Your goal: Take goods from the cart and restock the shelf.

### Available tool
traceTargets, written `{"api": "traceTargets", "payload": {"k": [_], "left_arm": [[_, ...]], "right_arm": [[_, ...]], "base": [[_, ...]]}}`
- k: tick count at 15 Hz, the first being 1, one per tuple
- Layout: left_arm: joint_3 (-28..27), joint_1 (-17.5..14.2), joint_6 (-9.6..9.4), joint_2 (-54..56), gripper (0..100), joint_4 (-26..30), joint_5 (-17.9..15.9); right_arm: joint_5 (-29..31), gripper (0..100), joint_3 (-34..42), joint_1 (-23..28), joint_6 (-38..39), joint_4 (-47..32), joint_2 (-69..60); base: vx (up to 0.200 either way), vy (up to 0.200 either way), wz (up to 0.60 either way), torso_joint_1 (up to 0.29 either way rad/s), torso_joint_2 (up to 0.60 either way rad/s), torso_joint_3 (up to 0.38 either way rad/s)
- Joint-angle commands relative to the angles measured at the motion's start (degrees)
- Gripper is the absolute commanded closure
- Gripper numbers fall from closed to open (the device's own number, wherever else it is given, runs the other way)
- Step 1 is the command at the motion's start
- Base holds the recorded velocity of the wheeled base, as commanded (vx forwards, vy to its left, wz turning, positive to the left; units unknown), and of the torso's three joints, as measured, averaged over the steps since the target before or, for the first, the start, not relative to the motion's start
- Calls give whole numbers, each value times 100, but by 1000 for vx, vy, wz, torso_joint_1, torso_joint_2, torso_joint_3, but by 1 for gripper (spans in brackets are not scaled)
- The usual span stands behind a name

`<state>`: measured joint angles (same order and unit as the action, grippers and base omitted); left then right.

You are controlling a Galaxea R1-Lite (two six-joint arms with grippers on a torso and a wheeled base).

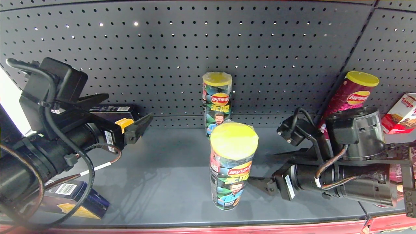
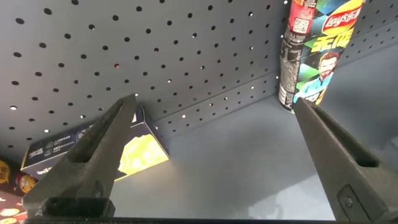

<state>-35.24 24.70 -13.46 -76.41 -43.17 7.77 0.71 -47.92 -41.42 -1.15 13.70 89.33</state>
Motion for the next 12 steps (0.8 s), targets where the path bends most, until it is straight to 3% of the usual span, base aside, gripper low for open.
{"api": "traceTargets", "payload": {"k": [1,7,12], "left_arm": [[9,0,1,-14,0,1,-3],[88,0,1,-14,0,-8,-3],[97,9,1,-23,0,-8,-3]], "right_arm": [[-9,0,55,-103,-8,1,-74],[-44,0,529,-410,-17,1,-434],[-71,0,371,82,-8,80,-338]], "base": [[0,0,0,0,0,0],[0,0,0,0,0,0],[0,0,0,0,0,0]]}}
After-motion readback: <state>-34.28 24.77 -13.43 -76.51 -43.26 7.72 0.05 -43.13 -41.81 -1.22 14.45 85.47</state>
